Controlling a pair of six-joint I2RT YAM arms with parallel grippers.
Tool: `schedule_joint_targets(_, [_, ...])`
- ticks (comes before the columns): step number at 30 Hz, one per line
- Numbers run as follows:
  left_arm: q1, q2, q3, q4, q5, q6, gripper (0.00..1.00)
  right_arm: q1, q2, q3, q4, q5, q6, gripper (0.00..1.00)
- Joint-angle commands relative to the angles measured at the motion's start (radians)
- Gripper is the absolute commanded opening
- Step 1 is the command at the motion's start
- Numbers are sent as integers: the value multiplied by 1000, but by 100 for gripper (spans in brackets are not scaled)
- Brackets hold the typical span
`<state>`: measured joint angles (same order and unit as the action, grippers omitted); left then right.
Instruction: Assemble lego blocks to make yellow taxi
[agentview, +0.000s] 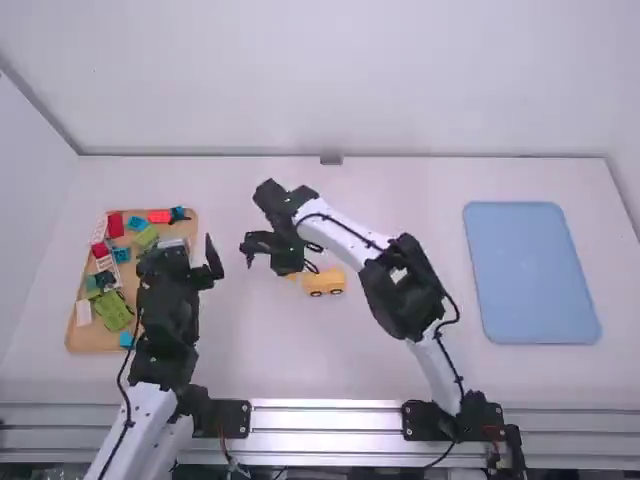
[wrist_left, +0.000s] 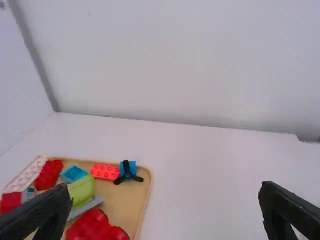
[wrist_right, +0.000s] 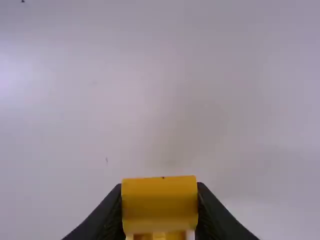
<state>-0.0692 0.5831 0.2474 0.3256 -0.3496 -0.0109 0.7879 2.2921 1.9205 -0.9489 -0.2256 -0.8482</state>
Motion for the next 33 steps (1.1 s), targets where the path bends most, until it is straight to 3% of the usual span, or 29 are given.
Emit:
schedule_joint_targets(1, [-2,-22,-11,-13,-122,-49,99,20,35,43,-9,66,-77,0])
schedule_joint_targets(9, [-2,-24,-11,-52,-345,-183,99,60,38,4,-23,74,-152,1])
schedule_joint_targets(15, [-2,-24,-11,-48,-347,-183,99,58,39,-66,55,74,-119,2])
schedule_joint_targets(22, [-2,-24,-11,-48,-340,-183,99,69,39,-69,61,62,-118,15])
schedule_joint_targets(33, [-2,-24,-11,-49,-340,-183,99,69,39,-70,75,33,-105,22])
